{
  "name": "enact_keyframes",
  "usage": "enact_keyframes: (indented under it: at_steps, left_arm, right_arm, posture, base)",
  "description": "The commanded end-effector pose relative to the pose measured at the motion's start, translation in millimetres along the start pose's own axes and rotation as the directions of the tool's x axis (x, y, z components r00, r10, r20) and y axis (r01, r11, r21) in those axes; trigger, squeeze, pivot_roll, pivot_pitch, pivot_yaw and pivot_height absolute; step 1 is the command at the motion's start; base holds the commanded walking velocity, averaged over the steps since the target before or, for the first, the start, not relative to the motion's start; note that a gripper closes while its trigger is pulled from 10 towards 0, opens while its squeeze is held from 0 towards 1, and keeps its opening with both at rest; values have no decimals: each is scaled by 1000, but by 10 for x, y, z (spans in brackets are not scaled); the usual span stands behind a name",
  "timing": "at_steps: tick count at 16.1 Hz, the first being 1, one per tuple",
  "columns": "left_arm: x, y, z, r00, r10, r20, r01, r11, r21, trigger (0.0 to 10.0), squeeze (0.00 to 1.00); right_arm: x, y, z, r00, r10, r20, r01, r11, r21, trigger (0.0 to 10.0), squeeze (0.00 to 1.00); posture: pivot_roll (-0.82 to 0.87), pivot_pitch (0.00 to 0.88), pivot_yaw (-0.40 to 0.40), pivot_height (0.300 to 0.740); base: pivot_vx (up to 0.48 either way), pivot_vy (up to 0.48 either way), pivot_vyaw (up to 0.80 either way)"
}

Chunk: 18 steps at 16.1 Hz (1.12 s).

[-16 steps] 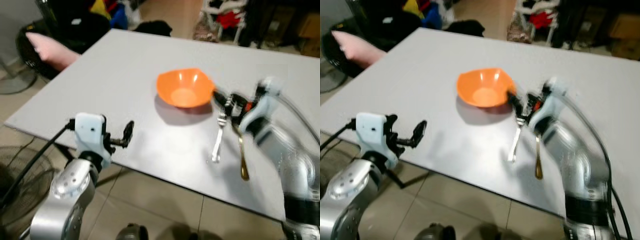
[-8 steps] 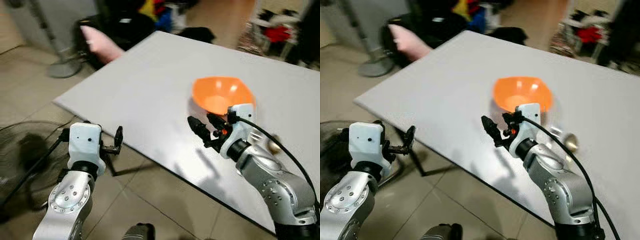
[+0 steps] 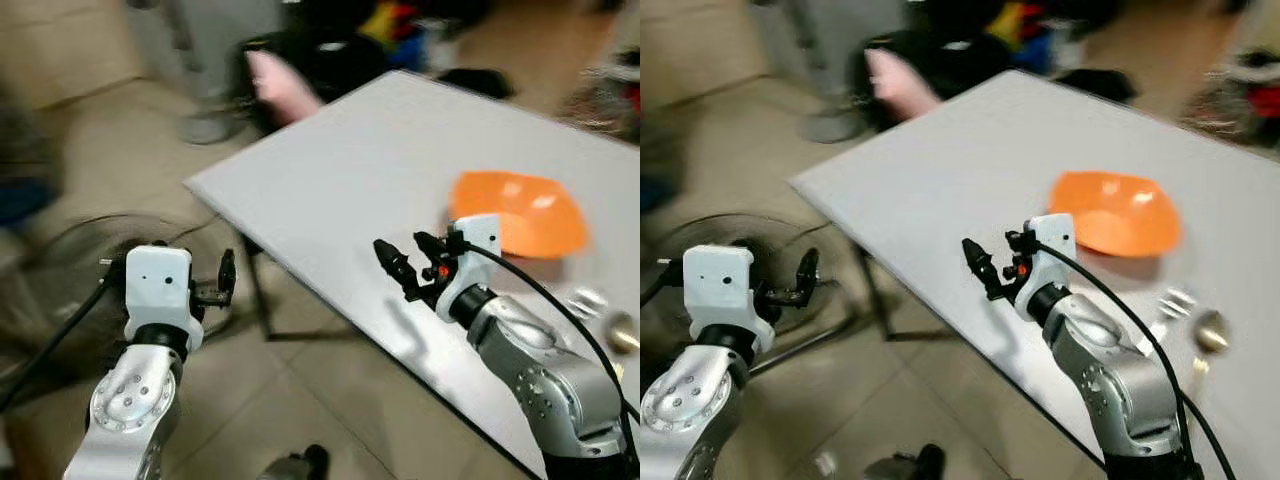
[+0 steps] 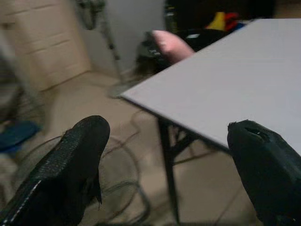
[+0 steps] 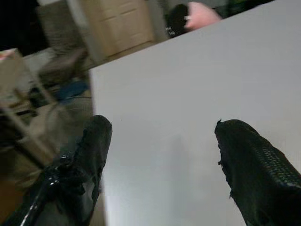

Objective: Setting the table

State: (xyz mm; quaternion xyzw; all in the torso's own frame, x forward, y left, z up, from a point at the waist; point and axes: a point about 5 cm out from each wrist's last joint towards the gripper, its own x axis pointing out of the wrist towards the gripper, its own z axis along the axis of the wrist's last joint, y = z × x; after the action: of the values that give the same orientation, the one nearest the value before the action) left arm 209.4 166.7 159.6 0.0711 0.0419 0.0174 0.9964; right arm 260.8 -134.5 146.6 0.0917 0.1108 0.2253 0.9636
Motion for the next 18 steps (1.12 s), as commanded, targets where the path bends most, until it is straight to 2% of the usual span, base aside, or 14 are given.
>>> enact_keyframes:
  at_steps: [1, 5, 8, 18]
  left_arm:
    - [2, 82, 11, 999, 44, 3, -44, 999, 16, 10000, 0]
    - [4, 77, 36, 999, 29, 21, -30, 998, 48, 10000, 0]
    - [1, 87, 66, 999, 36, 33, -37, 999, 40, 10000, 0]
    - [15, 67, 52, 999, 37, 24, -38, 999, 8, 10000, 0]
  right_arm:
    - [4, 49, 9, 1000, 21, 5, -21, 1000, 13, 10000, 0]
    - [6, 46, -75, 999, 40, -23, -39, 999, 16, 10000, 0]
    - [21, 55, -89, 998, 60, -32, -59, 998, 36, 10000, 0]
    - [18, -57, -107, 999, 32, -41, -29, 997, 69, 10000, 0]
  posture:
    - [-60, 43, 70, 740]
    - [-47, 54, 66, 740]
    - [-39, 58, 63, 740]
    - [-55, 54, 60, 740]
  base:
    - [0, 0, 800]
    - [0, 0, 800]
    - [0, 0, 800]
    - [0, 0, 796]
